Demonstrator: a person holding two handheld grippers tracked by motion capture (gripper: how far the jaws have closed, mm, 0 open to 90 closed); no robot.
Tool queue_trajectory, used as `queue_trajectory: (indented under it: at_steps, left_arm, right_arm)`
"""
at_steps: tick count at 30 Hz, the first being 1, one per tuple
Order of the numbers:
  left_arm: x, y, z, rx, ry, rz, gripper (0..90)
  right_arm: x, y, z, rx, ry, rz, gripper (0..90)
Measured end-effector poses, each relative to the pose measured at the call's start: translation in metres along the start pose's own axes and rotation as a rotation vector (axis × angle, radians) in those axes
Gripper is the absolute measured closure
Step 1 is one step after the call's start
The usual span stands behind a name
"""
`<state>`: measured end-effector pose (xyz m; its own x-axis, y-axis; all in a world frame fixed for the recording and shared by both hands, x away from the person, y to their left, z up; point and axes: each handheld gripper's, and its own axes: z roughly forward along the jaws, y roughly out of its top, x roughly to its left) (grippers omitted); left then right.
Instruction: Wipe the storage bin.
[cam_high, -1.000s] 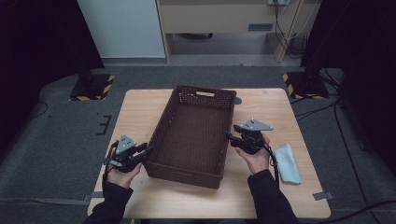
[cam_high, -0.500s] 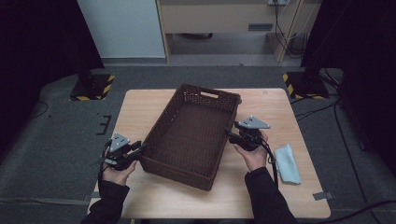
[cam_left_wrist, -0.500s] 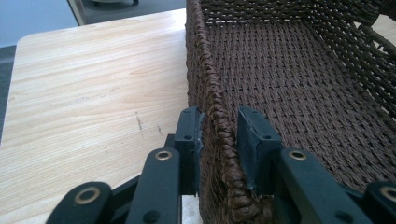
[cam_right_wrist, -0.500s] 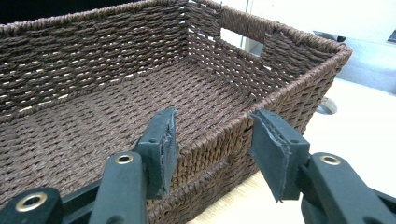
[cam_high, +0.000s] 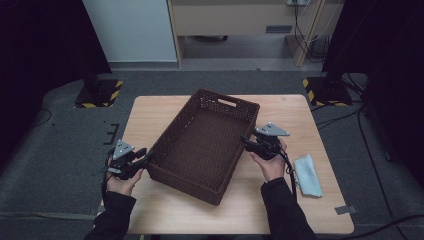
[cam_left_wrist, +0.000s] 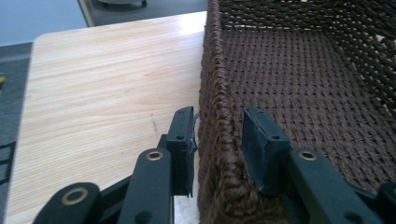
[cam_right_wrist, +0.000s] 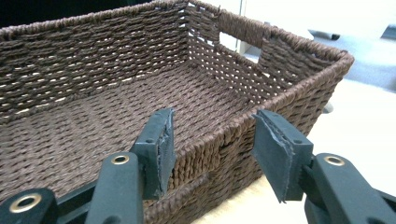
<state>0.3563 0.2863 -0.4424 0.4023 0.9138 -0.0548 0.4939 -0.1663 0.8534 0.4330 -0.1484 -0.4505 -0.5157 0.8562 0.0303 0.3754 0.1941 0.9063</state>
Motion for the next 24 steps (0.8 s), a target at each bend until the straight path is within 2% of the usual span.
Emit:
queue_trajectory:
  at_steps: [8,10,13,15,18,21,24]
  left_arm:
    - [0.01,0.005,0.008,0.019,0.022,-0.017,65.5]
    - [0.012,0.007,0.011,0.017,0.031,-0.02,65.7]
    - [0.016,0.008,0.016,0.013,0.058,-0.019,66.3]
    - [0.019,0.008,0.019,0.012,0.066,-0.024,65.6]
    - [0.018,0.008,0.014,-0.001,0.063,-0.025,63.7]
    - [0.016,0.007,0.005,-0.014,0.037,-0.012,62.4]
    - [0.015,0.006,0.002,-0.019,0.03,-0.014,64.1]
  right_arm:
    - [0.006,0.003,-0.008,0.031,0.01,-0.025,50.5]
    - [0.006,0.004,-0.007,0.024,-0.003,-0.037,48.9]
    - [0.002,0.006,-0.004,-0.003,-0.049,-0.044,47.6]
    - [0.0,0.007,-0.002,0.005,-0.065,-0.043,47.2]
    - [-0.001,0.006,0.001,0.018,-0.075,-0.043,47.6]
    - [-0.001,0.004,-0.001,0.02,-0.073,-0.023,48.0]
    - [0.0,0.004,-0.005,0.03,-0.069,-0.018,48.6]
